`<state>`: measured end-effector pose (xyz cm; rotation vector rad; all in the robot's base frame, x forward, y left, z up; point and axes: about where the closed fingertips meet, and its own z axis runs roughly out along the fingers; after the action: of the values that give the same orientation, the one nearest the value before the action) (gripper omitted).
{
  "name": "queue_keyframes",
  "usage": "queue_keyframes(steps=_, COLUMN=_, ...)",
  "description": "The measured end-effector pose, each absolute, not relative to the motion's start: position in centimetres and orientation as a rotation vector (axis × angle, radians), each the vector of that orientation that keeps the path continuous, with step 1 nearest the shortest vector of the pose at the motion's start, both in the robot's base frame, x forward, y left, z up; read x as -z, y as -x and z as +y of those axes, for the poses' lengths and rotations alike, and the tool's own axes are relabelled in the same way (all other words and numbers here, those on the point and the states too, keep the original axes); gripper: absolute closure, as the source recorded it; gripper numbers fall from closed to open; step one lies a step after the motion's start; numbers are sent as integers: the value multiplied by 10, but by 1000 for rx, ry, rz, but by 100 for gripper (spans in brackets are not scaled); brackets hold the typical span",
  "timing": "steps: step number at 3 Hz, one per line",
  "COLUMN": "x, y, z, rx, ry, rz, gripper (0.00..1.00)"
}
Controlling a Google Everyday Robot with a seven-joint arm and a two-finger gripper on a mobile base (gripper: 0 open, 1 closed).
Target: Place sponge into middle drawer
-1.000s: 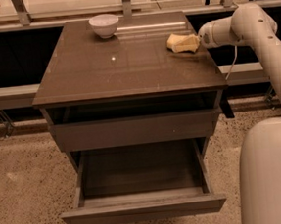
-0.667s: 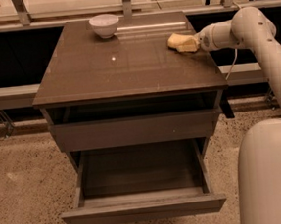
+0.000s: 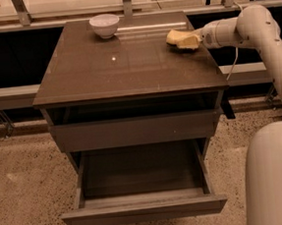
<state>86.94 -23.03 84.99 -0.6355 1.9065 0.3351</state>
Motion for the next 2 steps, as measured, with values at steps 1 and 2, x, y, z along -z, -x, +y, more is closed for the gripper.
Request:
queue_keyframes(steps=1, x=-903, y=-839, z=-236, rx=-301, ry=701, rz=1772, gripper=100)
queue_keyframes(steps=2, x=-930, y=-789, z=-234, rx=-271, ry=762, rz=1731, gripper=100)
